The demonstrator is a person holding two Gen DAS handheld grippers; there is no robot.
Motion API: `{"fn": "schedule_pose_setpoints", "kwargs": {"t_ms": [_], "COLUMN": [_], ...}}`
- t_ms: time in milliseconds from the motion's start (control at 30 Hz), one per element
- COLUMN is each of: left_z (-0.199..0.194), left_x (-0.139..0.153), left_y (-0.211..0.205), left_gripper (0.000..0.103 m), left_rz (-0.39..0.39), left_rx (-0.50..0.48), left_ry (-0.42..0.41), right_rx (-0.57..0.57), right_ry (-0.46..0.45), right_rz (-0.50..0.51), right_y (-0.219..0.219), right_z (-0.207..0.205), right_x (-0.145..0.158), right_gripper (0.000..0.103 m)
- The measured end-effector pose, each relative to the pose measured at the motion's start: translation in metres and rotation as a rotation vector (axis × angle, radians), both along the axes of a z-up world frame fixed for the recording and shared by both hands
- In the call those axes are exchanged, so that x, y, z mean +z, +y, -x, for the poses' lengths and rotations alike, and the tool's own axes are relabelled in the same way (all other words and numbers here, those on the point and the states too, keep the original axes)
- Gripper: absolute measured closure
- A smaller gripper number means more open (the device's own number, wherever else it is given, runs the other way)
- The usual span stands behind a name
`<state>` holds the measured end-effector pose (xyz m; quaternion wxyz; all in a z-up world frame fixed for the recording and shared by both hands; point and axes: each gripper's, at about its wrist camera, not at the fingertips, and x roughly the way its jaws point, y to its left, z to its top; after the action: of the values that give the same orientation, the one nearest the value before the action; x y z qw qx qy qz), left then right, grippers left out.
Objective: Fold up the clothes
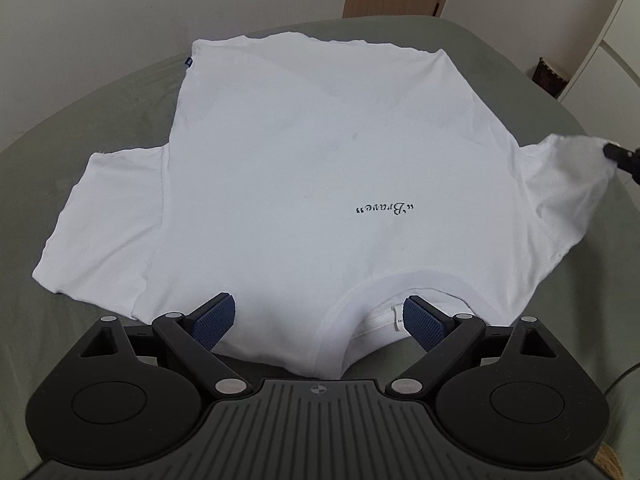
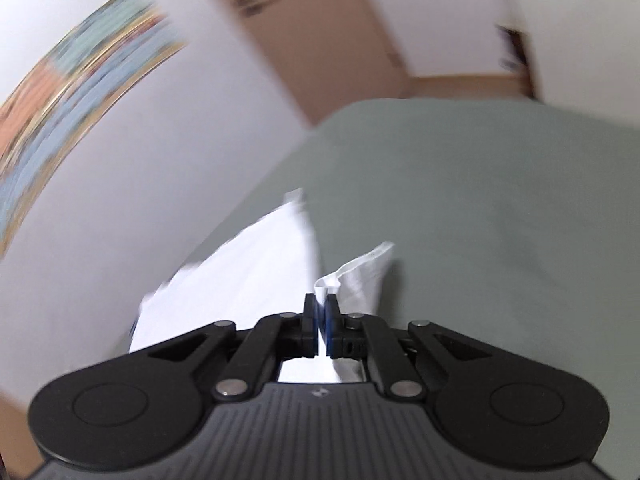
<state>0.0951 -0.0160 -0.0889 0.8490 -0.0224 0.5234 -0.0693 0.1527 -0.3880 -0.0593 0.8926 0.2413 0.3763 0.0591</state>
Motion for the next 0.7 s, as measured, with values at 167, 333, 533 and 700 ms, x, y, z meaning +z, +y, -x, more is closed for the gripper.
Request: {"fn": "schedule_pose_setpoints", "kwargs": {"t_ms": [167,333,533,700], "left_z": [0.007,0.011,0.013,0.009], "left_x": [0.008,0.012,0.011,0.006], "left_y": [0.009,0.016,0.017,0.011], "left_gripper": [0.010,0.010,0.010,0.010], "left_rz": [-0.003,-0.009,-0.011,-0.017], "left_rx": [0.013,0.024,0.019,-0.001], "left_ry": [-0.011,-0.015,-0.007,-0.001], "right_rx": [0.228,0.317,0.327,0.329], "right_ry": [0.008,0.085,0.222,0.199], "right_rz": [0.152,0.192,0.169,0.153], "right_y": [0.081,0.130,0.132,0.110], "right_z": [0.004,0.007,0.016,0.027], "right_x": [0.006,-0.026,-0.076,-0.053], "right_gripper": [0.100,0.100,0.087,0.068]}}
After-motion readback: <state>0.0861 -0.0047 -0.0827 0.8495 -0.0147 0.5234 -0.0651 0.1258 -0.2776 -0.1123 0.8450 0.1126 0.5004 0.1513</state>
